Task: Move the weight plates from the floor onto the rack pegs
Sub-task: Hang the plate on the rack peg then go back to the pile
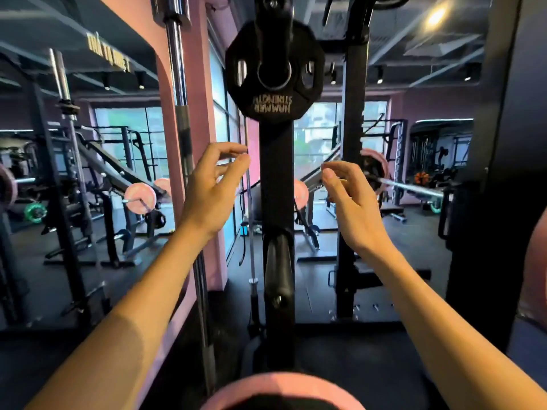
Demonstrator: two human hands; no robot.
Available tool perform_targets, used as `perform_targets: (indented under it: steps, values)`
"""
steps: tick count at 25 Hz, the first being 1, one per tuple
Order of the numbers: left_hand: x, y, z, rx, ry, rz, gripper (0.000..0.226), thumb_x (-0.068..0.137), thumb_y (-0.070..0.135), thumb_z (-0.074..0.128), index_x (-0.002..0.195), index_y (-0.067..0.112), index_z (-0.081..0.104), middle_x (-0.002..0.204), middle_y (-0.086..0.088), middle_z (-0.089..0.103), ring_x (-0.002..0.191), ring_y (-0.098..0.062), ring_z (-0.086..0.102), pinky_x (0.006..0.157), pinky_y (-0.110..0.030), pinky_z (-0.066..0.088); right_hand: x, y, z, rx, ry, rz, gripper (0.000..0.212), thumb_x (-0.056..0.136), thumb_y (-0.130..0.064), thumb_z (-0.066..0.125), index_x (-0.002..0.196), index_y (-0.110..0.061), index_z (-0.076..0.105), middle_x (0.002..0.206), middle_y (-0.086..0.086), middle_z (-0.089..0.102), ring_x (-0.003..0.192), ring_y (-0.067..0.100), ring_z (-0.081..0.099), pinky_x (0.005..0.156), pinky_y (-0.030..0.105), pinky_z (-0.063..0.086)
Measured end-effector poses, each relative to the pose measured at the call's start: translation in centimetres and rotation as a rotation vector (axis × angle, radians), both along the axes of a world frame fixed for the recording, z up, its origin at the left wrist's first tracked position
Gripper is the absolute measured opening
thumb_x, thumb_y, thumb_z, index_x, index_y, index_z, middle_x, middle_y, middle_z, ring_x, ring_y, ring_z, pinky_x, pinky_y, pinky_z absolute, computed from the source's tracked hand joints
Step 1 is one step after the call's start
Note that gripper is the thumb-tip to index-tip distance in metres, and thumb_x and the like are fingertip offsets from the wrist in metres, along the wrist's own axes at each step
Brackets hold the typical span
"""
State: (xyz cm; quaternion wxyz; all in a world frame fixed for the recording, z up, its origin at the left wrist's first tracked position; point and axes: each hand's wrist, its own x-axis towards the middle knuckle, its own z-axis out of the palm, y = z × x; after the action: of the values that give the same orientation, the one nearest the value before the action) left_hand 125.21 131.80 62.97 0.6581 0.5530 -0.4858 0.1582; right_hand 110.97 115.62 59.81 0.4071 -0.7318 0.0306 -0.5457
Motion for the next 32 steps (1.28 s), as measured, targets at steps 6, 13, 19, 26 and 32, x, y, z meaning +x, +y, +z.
perform_targets:
  steps: [6, 13, 19, 26, 32]
  values:
    - [-7.4, 5.0, -12.2, 0.078, 0.254, -0.049, 0.017, 0.082, 0.045, 0.057, 0.096, 0.038, 0.064, 0.09, 0.019, 0.065, 0.089, -0.022, 0.062, 0.079, -0.043, 0.049, -6.6, 4.7, -11.1, 0.167, 0.118, 0.067, 0.02, 0.099, -0.029, 0.052, 0.112, -0.018, 0.062, 0.105, -0.012, 0.065, 0.099, 0.002, 0.059, 0.086, 0.018, 0.046]
    - [-13.3, 10.8, -26.3, 0.259, 0.553, -0.073, 0.025, 0.08, 0.049, 0.059, 0.099, 0.034, 0.066, 0.106, 0.011, 0.068, 0.108, -0.014, 0.064, 0.089, -0.034, 0.051, -14.1, 11.0, -23.2, 0.425, 0.277, 0.018, 0.016, 0.1, -0.031, 0.052, 0.109, -0.025, 0.063, 0.107, -0.014, 0.066, 0.101, 0.0, 0.061, 0.081, 0.014, 0.045]
    - [-18.6, 17.8, -39.3, 0.685, 0.776, -0.136, 0.02, 0.09, 0.042, 0.056, 0.105, 0.031, 0.065, 0.115, 0.006, 0.066, 0.11, -0.009, 0.062, 0.093, -0.03, 0.049, -20.8, 19.5, -36.1, 0.673, 0.483, -0.144, 0.017, 0.1, -0.031, 0.052, 0.105, -0.021, 0.064, 0.099, -0.012, 0.067, 0.094, 0.001, 0.061, 0.08, 0.016, 0.044]
    - [-21.7, 23.0, -47.5, 1.346, 0.677, -0.251, 0.023, 0.097, 0.048, 0.048, 0.112, 0.032, 0.057, 0.108, 0.014, 0.054, 0.097, -0.005, 0.053, 0.076, -0.026, 0.04, -31.1, 28.8, -47.2, 0.919, 0.864, -0.425, 0.029, 0.092, -0.052, 0.055, 0.098, -0.025, 0.063, 0.096, -0.003, 0.069, 0.093, 0.013, 0.065, 0.082, 0.04, 0.053]
    - [-26.4, 23.9, -54.9, 1.898, 0.395, -0.446, 0.032, 0.097, 0.051, 0.047, 0.109, 0.024, 0.057, 0.106, 0.003, 0.057, 0.099, -0.017, 0.054, 0.08, -0.034, 0.04, -42.9, 38.1, -54.5, 1.296, 1.026, -0.625, 0.029, 0.095, -0.038, 0.057, 0.087, -0.012, 0.064, 0.09, 0.008, 0.07, 0.086, 0.025, 0.065, 0.076, 0.037, 0.05]
